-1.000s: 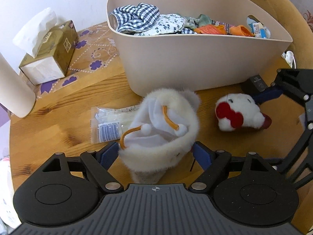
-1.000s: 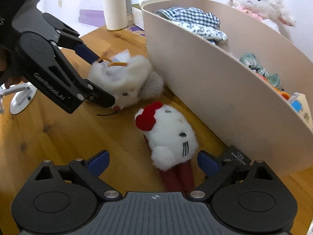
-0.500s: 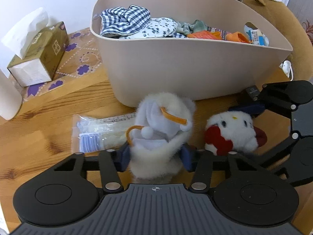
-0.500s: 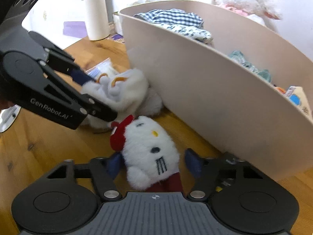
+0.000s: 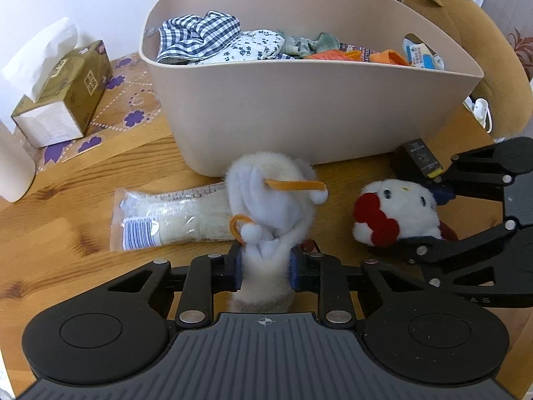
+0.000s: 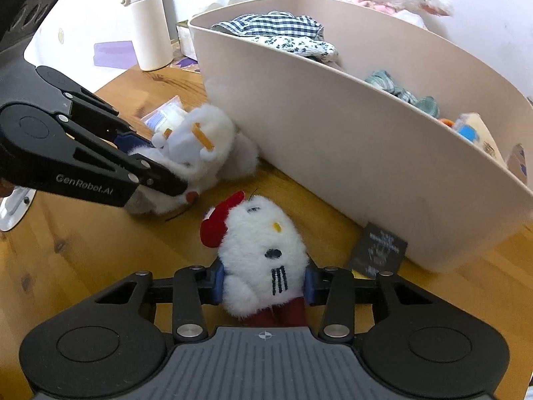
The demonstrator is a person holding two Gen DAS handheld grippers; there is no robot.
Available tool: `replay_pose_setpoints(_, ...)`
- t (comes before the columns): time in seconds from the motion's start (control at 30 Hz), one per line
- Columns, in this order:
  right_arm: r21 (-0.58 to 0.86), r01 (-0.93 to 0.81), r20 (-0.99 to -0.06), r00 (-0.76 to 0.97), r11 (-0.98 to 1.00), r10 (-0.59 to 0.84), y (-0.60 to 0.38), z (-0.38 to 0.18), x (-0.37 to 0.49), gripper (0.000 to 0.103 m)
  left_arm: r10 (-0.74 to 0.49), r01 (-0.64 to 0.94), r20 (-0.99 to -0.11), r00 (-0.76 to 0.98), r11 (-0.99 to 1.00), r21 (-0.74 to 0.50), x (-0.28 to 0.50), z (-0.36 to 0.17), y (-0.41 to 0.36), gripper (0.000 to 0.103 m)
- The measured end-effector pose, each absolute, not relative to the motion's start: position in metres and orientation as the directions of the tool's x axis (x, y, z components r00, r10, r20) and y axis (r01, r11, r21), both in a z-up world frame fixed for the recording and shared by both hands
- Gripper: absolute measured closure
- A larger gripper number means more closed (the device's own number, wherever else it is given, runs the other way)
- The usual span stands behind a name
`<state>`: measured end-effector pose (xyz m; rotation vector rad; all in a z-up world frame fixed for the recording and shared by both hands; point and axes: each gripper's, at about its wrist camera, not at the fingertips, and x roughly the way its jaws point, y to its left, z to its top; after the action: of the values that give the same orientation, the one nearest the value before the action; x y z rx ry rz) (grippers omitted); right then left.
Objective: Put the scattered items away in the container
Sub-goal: 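Lift both plush toys and carry them over the basket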
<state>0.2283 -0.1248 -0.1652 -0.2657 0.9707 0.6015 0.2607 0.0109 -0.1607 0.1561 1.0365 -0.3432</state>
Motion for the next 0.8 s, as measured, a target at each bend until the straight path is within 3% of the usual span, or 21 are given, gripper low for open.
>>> replay_pose_setpoints(0.33, 0.113, -0.521, -0.807, 0.448, 0.846, 0.384, -0.147, -0.144, 0.21, 0.063, -0.219, 0.343, -0.839, 0.498, 0.938, -0.042, 0.234, -0.142, 0.019, 0.08)
replay_pose_setpoints(0.8, 0.084, -0.512, -0.729, 0.553, 0.855, 0.403, -0.182, -0.075, 0.179, 0.063, -0.251, 0.402, -0.774, 0.581, 0.916, 0.005, 0.198, -0.089, 0.019, 0.08)
